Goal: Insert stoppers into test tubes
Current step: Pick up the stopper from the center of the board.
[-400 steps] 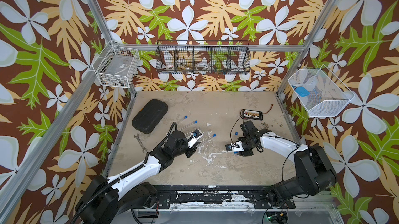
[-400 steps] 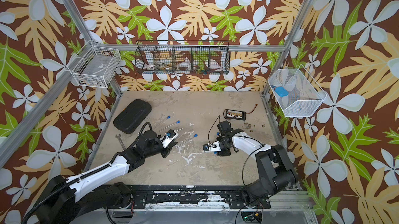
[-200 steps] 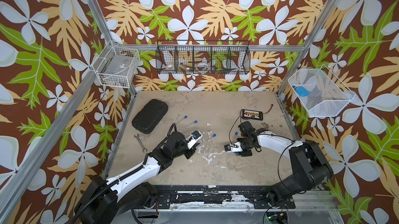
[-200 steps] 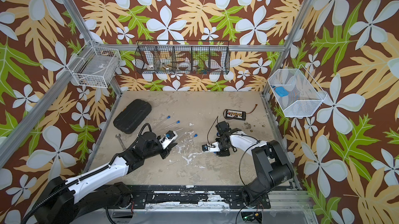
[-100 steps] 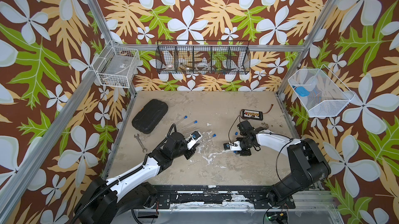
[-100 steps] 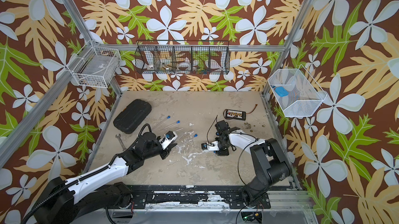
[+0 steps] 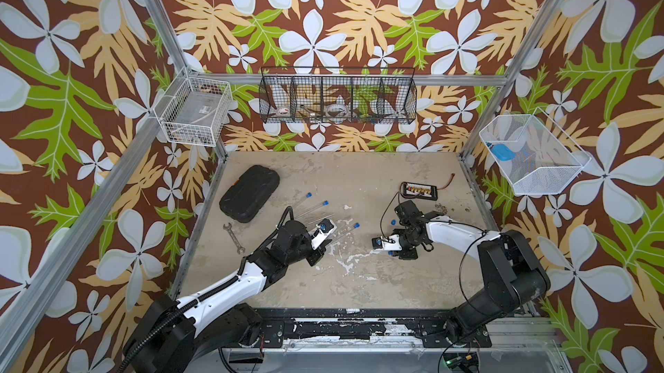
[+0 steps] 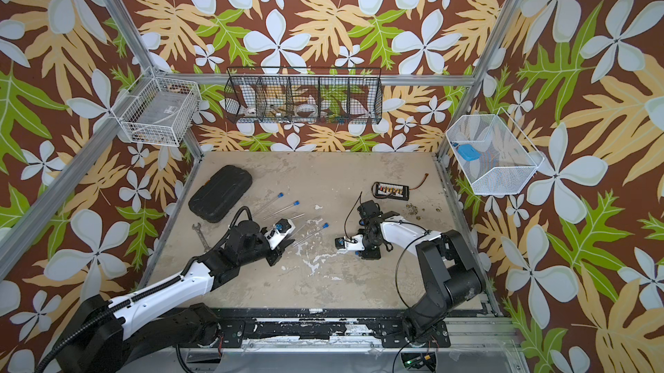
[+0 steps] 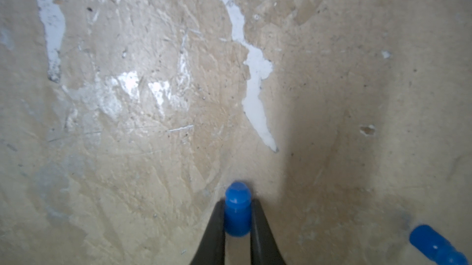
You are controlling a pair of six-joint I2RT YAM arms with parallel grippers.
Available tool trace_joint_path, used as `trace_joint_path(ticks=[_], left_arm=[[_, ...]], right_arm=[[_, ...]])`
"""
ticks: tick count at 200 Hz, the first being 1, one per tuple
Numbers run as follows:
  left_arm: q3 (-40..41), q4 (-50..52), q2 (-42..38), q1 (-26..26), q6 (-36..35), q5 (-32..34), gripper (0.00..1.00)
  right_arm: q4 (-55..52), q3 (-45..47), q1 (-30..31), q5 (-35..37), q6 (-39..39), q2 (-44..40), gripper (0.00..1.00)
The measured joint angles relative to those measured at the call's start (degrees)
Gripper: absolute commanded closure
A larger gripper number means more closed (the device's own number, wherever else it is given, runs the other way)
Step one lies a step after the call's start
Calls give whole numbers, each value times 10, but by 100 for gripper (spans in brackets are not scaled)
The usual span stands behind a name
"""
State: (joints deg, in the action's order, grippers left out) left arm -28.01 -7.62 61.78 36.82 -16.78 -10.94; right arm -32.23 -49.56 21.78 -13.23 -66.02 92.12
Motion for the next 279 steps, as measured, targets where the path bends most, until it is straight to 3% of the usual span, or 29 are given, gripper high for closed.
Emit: trace_joint_path(ticks=[71, 149, 279], left_arm=[[-34, 23, 21, 15, -29, 0, 100], [-64, 72, 55, 67, -100, 50, 100], [-72, 95, 63, 121, -223, 151, 100]], right_arm=[[-48, -72, 22, 42, 138, -60, 93], [-137, -111, 84, 14, 299, -129, 92], [-223, -241, 161, -78, 385, -75, 92]])
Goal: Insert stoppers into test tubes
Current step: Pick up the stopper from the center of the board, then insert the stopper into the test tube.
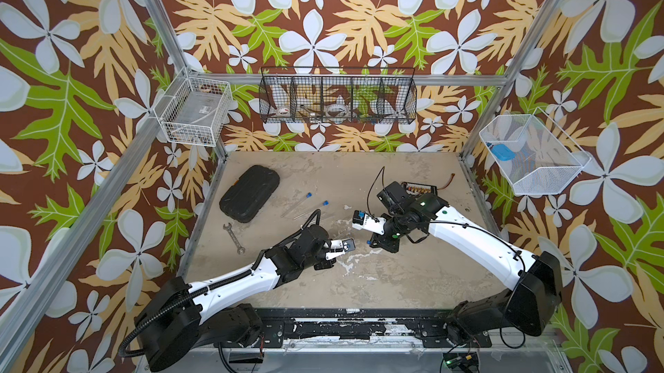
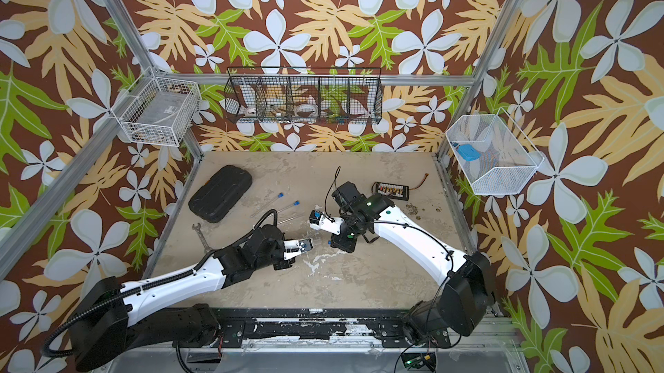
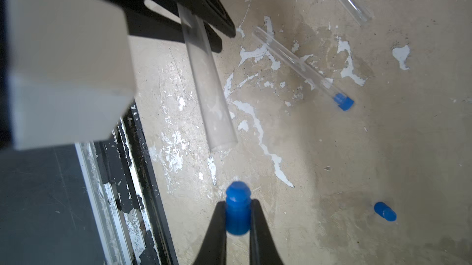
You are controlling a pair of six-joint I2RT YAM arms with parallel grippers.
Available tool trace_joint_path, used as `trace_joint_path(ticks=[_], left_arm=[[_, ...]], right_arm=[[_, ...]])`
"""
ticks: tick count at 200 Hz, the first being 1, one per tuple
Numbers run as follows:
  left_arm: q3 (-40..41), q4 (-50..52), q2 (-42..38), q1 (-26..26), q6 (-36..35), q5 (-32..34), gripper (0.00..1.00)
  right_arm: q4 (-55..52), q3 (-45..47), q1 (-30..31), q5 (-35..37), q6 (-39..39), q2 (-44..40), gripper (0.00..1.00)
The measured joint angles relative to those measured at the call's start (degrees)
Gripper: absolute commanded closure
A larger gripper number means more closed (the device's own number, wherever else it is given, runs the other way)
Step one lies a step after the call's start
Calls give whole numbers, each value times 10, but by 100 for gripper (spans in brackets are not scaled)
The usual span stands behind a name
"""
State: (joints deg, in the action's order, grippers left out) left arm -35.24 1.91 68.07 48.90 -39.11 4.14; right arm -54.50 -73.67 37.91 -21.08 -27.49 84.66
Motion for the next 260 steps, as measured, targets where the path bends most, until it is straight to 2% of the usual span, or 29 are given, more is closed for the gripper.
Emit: trace_joint_path(ticks=[199, 260], left_arm=[[-9, 8, 6, 9, -14, 5, 100], [-14, 23, -2, 44, -58, 56, 100]], right_arm=[[-8, -33, 21, -12, -13, 32, 92], [-65, -75, 30, -8, -47, 67, 94]])
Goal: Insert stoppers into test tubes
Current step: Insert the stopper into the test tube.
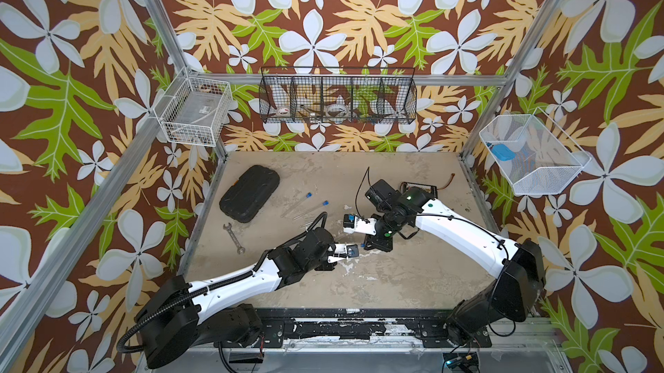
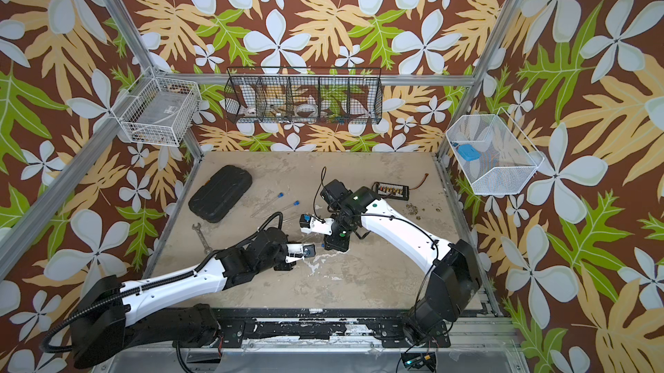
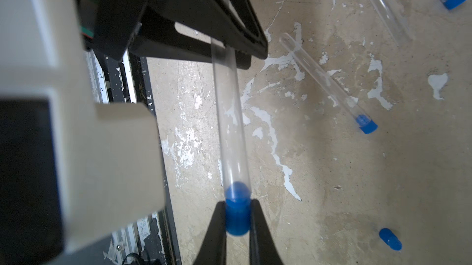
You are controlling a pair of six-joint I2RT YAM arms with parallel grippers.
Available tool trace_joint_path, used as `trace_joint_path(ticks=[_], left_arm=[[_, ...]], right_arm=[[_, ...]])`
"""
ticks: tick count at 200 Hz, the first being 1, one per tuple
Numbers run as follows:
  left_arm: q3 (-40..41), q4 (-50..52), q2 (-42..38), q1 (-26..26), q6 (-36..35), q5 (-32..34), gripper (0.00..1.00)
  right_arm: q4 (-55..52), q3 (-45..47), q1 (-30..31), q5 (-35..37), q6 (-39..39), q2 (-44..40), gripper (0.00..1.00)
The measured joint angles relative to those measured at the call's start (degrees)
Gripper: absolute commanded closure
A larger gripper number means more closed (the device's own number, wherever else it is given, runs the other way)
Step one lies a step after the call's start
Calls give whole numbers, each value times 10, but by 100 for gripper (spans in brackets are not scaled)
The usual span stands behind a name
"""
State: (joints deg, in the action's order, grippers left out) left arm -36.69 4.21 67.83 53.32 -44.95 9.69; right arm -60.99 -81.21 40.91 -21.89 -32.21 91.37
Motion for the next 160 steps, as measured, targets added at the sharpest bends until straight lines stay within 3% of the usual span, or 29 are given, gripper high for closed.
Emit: trace_joint_path(ticks=[76, 160], left_arm=[[9, 14, -35, 35, -37, 44, 100], [22, 13, -52, 42, -40, 37, 100]], right_arm=[[-35, -25, 9, -34, 7, 21, 96], [-51, -40, 10, -77, 49, 44, 96]])
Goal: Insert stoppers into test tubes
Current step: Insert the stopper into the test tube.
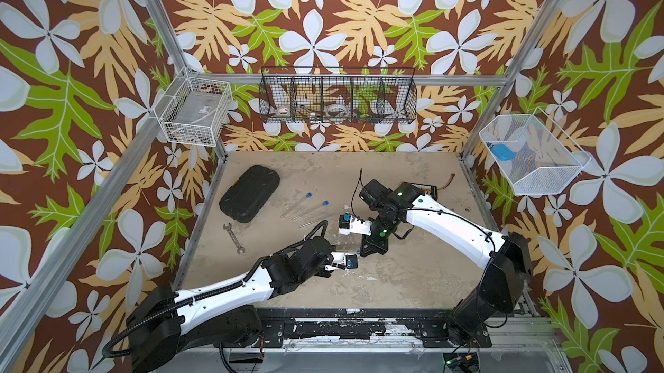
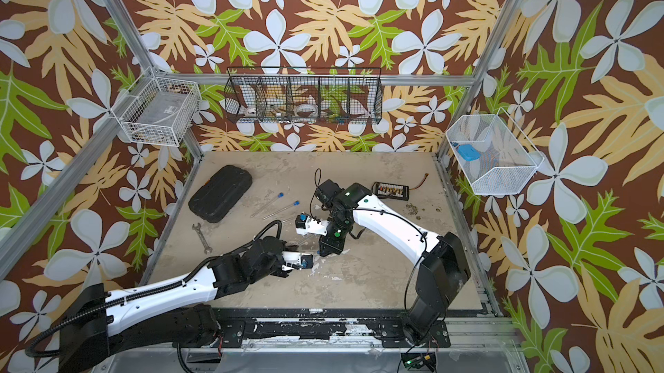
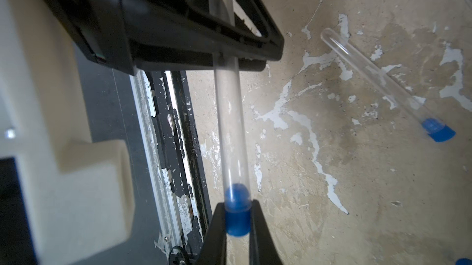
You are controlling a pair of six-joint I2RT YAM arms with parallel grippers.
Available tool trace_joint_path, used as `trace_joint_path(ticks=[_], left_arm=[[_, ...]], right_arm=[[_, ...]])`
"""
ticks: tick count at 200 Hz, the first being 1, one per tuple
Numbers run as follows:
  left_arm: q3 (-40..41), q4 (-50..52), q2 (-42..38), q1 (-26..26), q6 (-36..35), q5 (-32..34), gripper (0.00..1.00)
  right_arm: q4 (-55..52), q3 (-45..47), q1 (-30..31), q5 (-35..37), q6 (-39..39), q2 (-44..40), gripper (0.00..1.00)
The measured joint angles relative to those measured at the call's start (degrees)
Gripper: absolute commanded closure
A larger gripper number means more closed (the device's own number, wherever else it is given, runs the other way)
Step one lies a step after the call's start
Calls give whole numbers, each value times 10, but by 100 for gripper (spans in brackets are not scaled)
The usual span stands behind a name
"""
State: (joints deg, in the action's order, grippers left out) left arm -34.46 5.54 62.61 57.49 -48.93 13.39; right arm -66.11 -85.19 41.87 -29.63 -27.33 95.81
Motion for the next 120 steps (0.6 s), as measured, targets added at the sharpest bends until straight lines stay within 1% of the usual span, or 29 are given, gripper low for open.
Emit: trace_joint_path(ticks=[39, 64, 75, 95, 105, 111, 120], left_arm=[[0, 0, -3, 0, -3, -6, 100], [0, -1, -7, 0, -10, -6, 100], [1, -4, -10, 1, -15, -6, 100], [5, -15, -17, 1, -26, -2, 100], [6, -35, -17, 7, -38, -24, 100], [7, -46, -19, 10, -45, -46, 100], [8, -58, -19, 15, -53, -60, 100]], right_arm=[[-5, -4, 0, -10, -2, 2, 94], [3, 6, -4, -17, -4, -10, 89], [12, 16, -7, -24, -5, -20, 85], [35, 36, -17, -41, -9, -40, 73], [88, 43, -21, -81, -11, -51, 67], [125, 46, -24, -84, -14, -58, 64], [164, 52, -33, -101, -15, -70, 60]])
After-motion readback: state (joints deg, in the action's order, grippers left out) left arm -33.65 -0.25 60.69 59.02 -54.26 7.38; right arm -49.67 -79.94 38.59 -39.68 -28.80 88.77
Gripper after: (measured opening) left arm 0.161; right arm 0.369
